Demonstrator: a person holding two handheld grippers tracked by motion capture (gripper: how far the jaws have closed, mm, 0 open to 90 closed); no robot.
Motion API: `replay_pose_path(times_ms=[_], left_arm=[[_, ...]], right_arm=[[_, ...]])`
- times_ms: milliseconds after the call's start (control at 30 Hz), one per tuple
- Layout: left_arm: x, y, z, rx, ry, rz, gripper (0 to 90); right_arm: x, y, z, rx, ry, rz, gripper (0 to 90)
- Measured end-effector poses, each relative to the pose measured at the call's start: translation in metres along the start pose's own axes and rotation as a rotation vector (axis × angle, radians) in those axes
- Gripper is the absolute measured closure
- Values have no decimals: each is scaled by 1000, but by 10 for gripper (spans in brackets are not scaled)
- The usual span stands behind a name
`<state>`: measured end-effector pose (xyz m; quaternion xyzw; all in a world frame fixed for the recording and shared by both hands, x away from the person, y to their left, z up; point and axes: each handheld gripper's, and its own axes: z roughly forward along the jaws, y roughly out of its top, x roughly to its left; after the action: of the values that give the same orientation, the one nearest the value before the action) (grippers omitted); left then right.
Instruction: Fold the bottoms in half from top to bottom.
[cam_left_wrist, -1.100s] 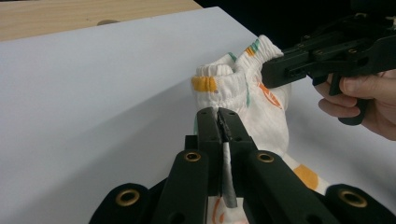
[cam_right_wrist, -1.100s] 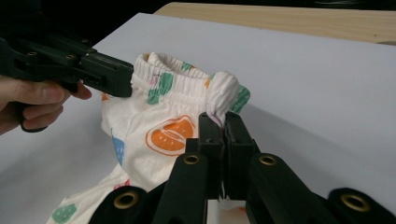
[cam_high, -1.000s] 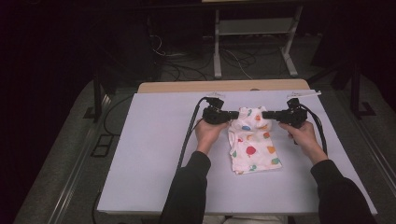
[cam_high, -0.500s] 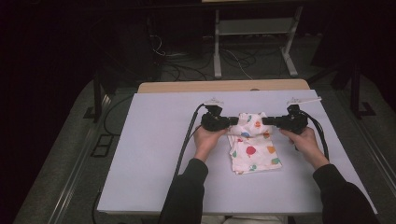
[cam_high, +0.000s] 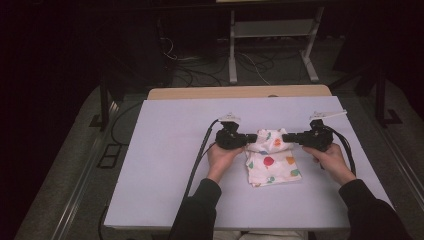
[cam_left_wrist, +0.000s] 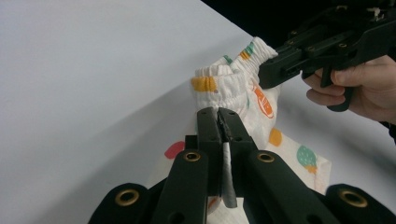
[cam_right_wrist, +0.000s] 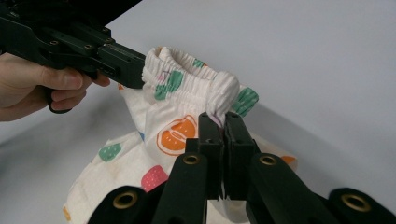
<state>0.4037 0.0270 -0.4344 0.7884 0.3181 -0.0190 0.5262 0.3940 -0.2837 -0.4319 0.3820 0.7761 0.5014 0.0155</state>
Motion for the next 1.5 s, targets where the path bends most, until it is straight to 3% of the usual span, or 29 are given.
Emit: replay_pose_path(times_ms=[233, 800, 1500], left_arm=[[-5, -8, 0, 14, -28, -5, 870], [-24, -22, -4, 63, -90, 36, 869], [-35, -39, -5, 115, -134, 80, 867]], right_arm=[[3, -6, -6, 16, 37, 6, 867], [10, -25, -16, 66, 103, 30, 867], [17, -40, -20, 142, 148, 7, 863]])
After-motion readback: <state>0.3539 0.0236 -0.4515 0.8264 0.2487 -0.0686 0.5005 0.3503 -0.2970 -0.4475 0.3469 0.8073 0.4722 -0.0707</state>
